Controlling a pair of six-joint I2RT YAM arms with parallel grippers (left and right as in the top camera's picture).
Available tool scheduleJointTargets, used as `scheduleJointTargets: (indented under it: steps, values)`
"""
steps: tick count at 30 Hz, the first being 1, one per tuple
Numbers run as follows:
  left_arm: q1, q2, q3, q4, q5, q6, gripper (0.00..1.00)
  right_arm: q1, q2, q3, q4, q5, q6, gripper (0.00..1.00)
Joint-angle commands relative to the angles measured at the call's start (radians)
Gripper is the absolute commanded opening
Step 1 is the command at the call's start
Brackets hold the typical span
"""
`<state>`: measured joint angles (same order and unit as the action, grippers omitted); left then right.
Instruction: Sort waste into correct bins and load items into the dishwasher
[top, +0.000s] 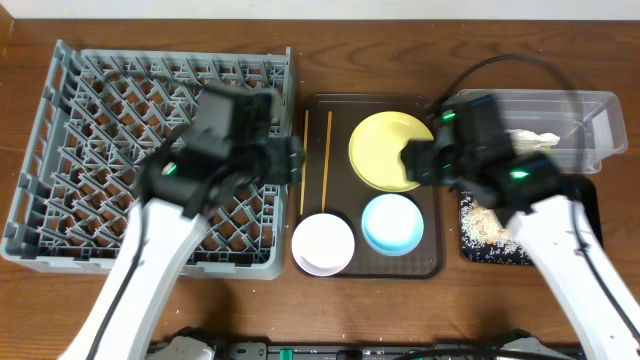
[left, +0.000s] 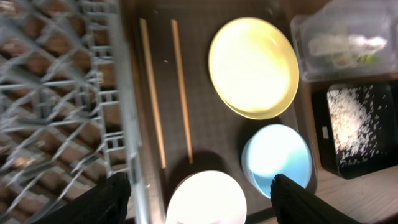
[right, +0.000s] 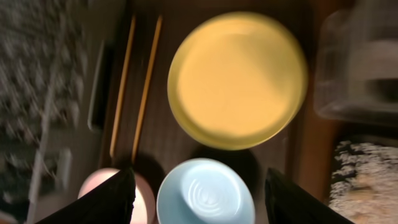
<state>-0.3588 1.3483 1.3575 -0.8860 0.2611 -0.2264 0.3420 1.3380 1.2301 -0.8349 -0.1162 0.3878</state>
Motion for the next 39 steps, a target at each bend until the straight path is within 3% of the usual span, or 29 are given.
scheduleJointTargets:
  steps: [1, 8, 15, 20, 27, 33, 39]
  values:
    - [-0.050, 0.159, 0.058, 0.020, -0.012, 0.035, 0.72, -0.077, -0.026, 0.016, -0.007, -0.070, 0.037, 0.66]
    - [-0.098, 0.413, 0.070, 0.152, -0.064, 0.034, 0.60, -0.121, -0.024, 0.015, -0.043, -0.076, 0.034, 0.79]
    - [-0.098, 0.590, 0.070, 0.261, -0.083, 0.058, 0.37, -0.118, -0.024, 0.015, -0.053, -0.068, 0.023, 0.80]
    - [-0.098, 0.681, 0.070, 0.328, -0.098, 0.058, 0.36, -0.118, -0.024, 0.015, -0.051, -0.068, 0.023, 0.81]
    - [-0.099, 0.751, 0.069, 0.369, -0.098, 0.058, 0.29, -0.118, -0.023, 0.015, -0.051, -0.068, 0.023, 0.81]
    - [-0.101, 0.771, 0.060, 0.364, -0.097, 0.057, 0.08, -0.118, -0.022, 0.015, -0.051, -0.068, 0.023, 0.81]
    - [-0.106, 0.731, 0.071, 0.325, -0.094, 0.057, 0.08, -0.118, -0.022, 0.015, -0.052, -0.068, 0.023, 0.81]
